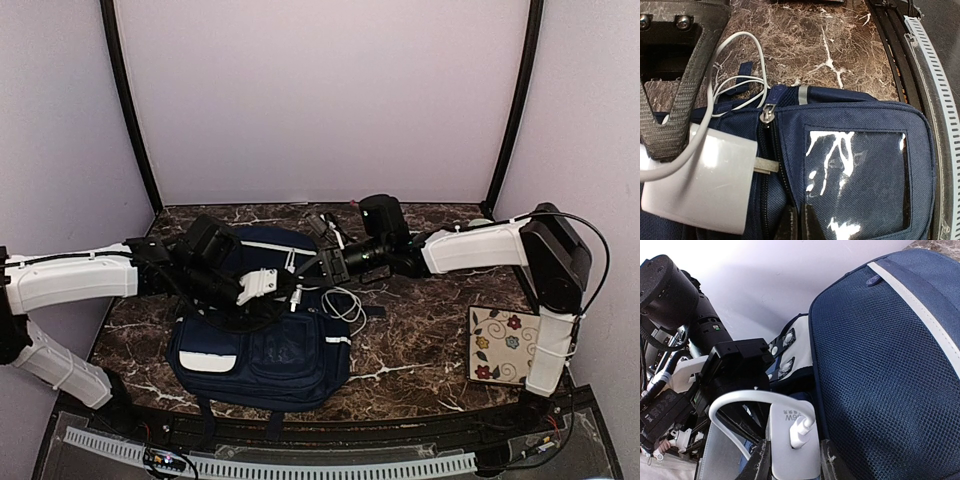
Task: Pack the student bag
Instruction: Pick up the lower front pocket of the student bag, then place the charger in the lower front pocket of the bag, then adjust the charger in the lower front pocket of the bag, then pick up the charger from the student bag, then place the charger in the lower front pocket of the bag.
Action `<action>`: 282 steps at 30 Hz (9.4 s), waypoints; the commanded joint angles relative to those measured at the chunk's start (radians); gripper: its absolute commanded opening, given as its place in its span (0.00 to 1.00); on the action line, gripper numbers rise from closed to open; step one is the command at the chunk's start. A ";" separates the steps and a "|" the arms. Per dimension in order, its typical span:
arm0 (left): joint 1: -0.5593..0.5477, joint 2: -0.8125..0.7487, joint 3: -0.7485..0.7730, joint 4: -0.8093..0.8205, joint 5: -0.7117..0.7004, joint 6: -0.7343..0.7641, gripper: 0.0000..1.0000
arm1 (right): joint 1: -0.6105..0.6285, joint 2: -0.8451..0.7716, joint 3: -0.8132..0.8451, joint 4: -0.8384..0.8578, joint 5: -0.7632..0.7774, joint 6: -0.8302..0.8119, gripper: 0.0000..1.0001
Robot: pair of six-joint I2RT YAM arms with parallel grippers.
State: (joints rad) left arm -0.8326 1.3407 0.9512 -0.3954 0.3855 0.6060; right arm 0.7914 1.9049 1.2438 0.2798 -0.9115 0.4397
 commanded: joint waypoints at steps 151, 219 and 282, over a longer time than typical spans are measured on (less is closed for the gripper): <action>0.029 -0.144 -0.060 0.067 0.206 -0.086 0.00 | -0.066 -0.354 -0.280 -0.462 0.259 0.018 0.00; 0.053 -0.225 -0.110 0.241 0.141 -0.119 0.00 | 0.214 0.349 0.686 -1.294 -0.022 -0.785 0.36; 0.059 -0.322 -0.166 0.250 0.089 -0.132 0.00 | 0.302 0.214 0.525 -1.017 0.092 -0.674 0.25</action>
State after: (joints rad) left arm -0.8143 1.0595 0.7521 -0.2687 0.5930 0.4824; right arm 1.0428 2.1551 1.8591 -0.8558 -0.9634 -0.4717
